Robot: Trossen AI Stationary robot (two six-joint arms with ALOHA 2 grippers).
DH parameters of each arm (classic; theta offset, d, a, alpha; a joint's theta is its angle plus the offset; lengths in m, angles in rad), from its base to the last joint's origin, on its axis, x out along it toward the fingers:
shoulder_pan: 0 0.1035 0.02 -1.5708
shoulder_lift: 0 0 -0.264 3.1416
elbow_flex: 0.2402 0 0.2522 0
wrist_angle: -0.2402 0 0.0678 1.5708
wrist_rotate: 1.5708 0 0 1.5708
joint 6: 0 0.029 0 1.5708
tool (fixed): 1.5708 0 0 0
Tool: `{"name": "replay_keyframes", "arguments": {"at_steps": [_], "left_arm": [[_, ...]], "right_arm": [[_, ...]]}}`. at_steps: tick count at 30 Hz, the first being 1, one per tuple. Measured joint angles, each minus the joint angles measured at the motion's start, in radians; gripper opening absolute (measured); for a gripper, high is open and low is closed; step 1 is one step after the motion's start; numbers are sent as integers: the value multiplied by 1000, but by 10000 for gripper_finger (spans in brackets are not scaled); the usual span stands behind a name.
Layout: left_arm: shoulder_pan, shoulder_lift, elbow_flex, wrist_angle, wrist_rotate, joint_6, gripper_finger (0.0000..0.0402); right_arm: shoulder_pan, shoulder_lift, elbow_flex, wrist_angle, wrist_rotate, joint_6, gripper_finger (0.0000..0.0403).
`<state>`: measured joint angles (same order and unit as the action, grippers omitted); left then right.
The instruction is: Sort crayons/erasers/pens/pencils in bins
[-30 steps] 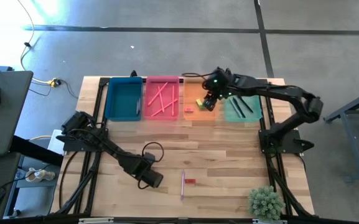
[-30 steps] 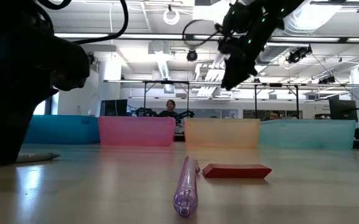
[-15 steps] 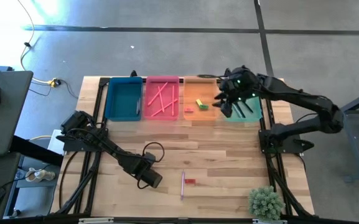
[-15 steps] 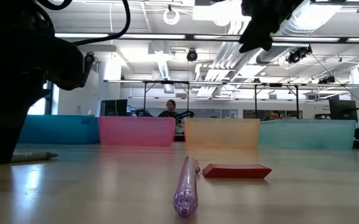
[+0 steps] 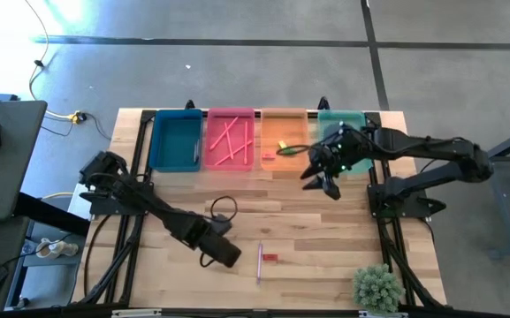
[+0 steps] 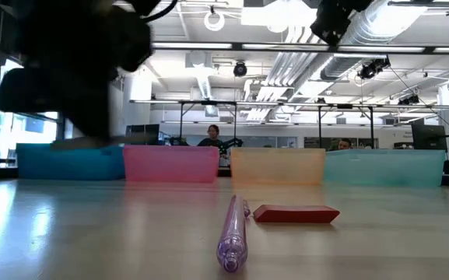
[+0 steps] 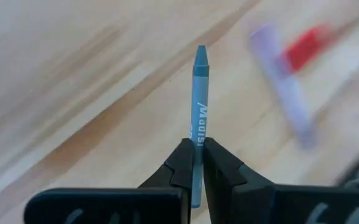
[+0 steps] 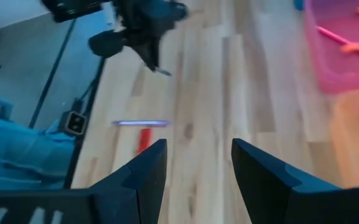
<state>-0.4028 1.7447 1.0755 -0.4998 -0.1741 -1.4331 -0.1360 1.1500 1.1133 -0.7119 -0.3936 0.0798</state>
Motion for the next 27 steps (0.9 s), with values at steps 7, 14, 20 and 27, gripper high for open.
{"name": "replay_keyframes", "arguments": {"at_steps": [7, 14, 20, 27], "left_arm": [[63, -9, 0, 229, -95, 200, 6], [152, -9, 0, 463, -106, 431, 5], [237, -10, 0, 674, -73, 643, 5], [335, -10, 1, 876, 15, 810, 5]], "right_arm": [[90, 0, 0, 50, 0, 10, 171], [114, -7, 22, 48, 0, 10, 171], [113, -33, 81, 47, 1, 10, 171], [113, -40, 167, 58, 79, 27, 171]]}}
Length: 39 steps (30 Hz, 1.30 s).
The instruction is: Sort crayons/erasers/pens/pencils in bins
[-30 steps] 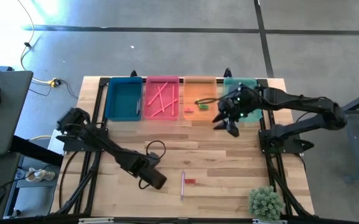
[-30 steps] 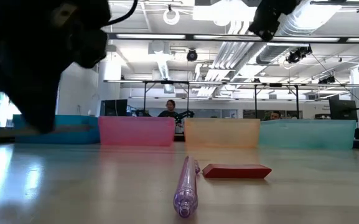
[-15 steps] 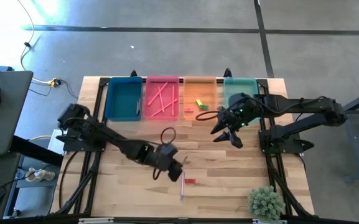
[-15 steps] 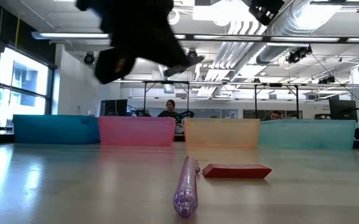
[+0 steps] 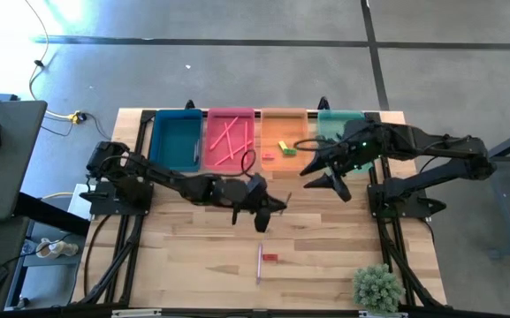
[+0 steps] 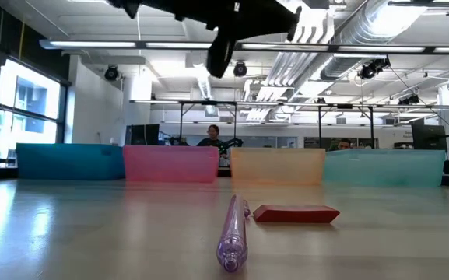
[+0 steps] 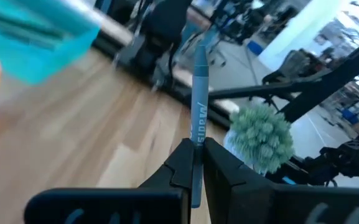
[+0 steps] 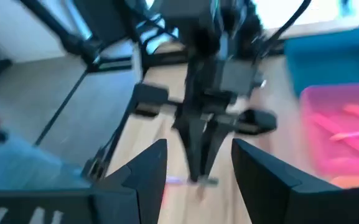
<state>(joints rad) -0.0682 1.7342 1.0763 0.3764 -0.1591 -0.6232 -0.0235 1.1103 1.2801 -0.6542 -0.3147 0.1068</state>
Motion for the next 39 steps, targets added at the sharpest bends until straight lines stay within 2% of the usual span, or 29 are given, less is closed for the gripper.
{"name": "replay_keyframes", "arguments": {"at_steps": [6, 14, 21, 30, 39], "left_arm": [[74, -1, 0, 85, 96, 105, 5], [174, -1, 3, 212, 249, 164, 5], [234, -1, 73, 225, 368, 190, 5], [274, -1, 127, 223, 387, 215, 5], [292, -1, 127, 227, 383, 232, 5]], "right_arm": [[0, 0, 59, 0, 159, 7, 171], [0, 0, 112, 3, 260, 51, 171], [0, 0, 114, 52, 353, 168, 171], [0, -5, 115, 97, 468, 183, 171], [-2, 12, 115, 73, 454, 239, 171]]}}
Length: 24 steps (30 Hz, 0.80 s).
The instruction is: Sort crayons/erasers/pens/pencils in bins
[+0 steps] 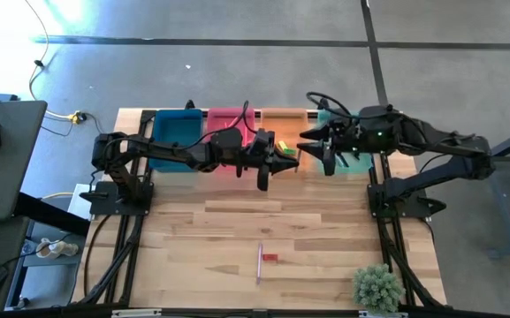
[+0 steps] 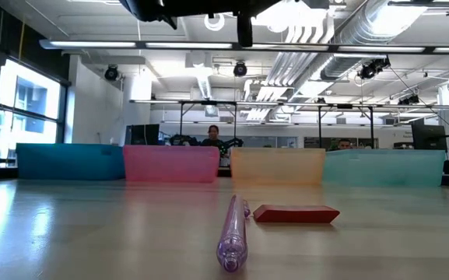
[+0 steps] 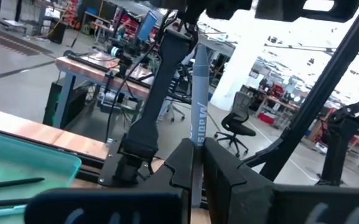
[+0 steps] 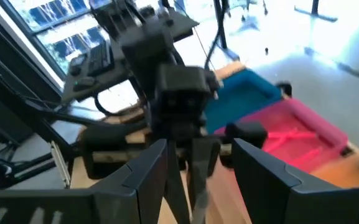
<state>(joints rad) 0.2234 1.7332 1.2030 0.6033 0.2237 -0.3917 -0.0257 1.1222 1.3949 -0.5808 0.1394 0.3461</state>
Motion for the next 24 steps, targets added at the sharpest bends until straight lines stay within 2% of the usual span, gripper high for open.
{"name": "replay_keyframes", "arguments": {"at_steps": [9, 13, 17, 24], "left_arm": [[7, 0, 0, 3, -22, 27, 5], [14, 0, 0, 2, -23, 28, 5], [20, 0, 0, 2, -24, 28, 5], [31, 0, 0, -1, -24, 29, 5]], "right_arm": [[0, 55, -1, -80, -9, 79, 171], [0, 68, -1, -91, -10, 110, 157], [0, 69, -1, -92, 6, 129, 118], [-14, 69, -1, -107, 17, 146, 26]]}}
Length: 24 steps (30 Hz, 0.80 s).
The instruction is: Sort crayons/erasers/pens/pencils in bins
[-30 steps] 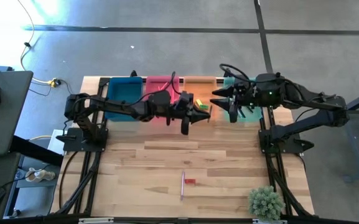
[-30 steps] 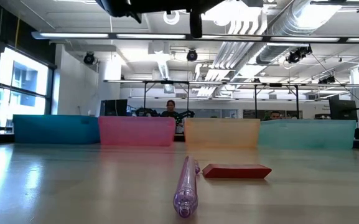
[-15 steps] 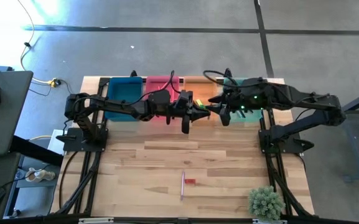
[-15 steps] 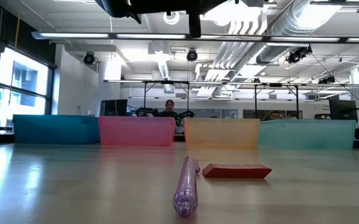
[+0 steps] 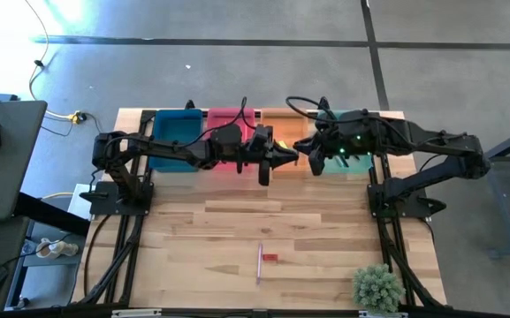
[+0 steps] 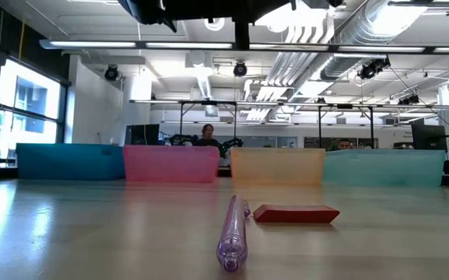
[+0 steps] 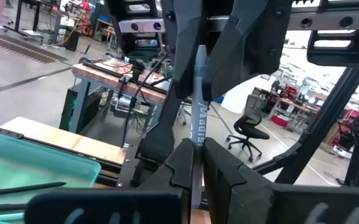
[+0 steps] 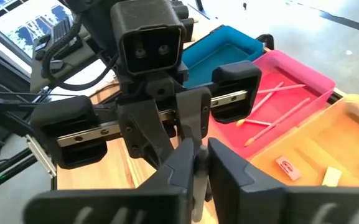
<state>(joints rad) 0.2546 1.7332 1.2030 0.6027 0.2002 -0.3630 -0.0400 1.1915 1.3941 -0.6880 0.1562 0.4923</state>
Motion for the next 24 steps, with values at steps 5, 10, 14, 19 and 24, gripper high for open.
{"name": "replay_keyframes", "arguments": {"at_steps": [5, 10, 14, 19, 24], "left_arm": [[1, 0, 0, -2, -2, 8, 5], [0, 0, 0, -5, -4, 8, 18], [1, -1, 0, -35, -6, 22, 48], [1, -1, 0, -150, -56, 79, 101], [1, -1, 0, -293, -123, 89, 144]], "right_arm": [[-15, 0, 0, -6, 0, 1, 14], [-24, 0, 0, -7, -2, 4, 20], [-26, 0, 0, -20, -1, 14, 11], [-27, 0, 0, -49, 24, 0, 8], [-68, 0, 0, -132, 56, -23, 8]]}}
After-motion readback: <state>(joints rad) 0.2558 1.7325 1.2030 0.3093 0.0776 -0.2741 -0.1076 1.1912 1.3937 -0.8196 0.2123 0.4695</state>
